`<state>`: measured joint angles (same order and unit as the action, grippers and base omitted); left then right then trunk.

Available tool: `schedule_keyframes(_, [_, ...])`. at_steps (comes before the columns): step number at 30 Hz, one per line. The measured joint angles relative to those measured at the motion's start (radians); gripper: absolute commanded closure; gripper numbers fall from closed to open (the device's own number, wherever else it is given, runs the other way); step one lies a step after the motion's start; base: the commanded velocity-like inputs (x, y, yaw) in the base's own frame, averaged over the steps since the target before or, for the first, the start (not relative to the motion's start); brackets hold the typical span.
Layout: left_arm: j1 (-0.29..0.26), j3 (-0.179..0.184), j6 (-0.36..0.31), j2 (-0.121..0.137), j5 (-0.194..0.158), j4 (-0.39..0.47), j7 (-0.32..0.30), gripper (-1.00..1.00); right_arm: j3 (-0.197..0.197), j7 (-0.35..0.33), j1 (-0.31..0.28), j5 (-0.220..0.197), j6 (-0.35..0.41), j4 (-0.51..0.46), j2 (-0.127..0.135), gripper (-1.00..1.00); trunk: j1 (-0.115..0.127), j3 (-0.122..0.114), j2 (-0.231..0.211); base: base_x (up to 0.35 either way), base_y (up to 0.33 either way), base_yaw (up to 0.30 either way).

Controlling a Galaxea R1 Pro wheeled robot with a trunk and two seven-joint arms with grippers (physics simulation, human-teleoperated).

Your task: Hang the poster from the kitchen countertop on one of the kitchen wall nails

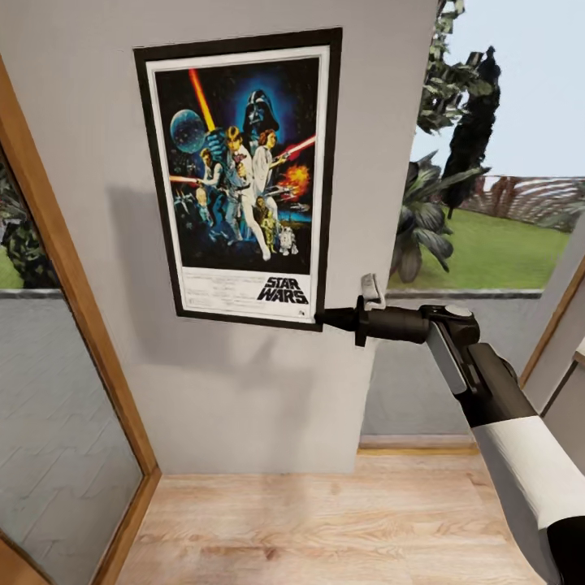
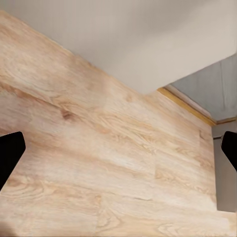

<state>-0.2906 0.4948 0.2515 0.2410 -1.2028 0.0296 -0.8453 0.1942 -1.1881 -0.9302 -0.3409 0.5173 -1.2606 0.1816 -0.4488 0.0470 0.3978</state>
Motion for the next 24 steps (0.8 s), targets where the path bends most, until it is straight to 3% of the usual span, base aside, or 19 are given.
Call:
schedule_keyframes(16, [0.0, 0.0, 0.0, 0.0, 0.0, 0.0, 0.001, -1.0, -0.005, -0.002, 0.0, 0.001, 0.0, 0.005, 0.0, 1.0, 0.0, 0.0, 0.0, 0.33, 0.007, 0.0])
schedule_keyframes(24, [0.0, 0.0, 0.0, 0.0, 0.0, 0.0, 0.0, -1.0, -0.004, -0.002, 0.0, 0.0, 0.001, 0.005, 0.0, 1.0, -0.001, 0.0, 0.0, 0.069, 0.012, 0.0])
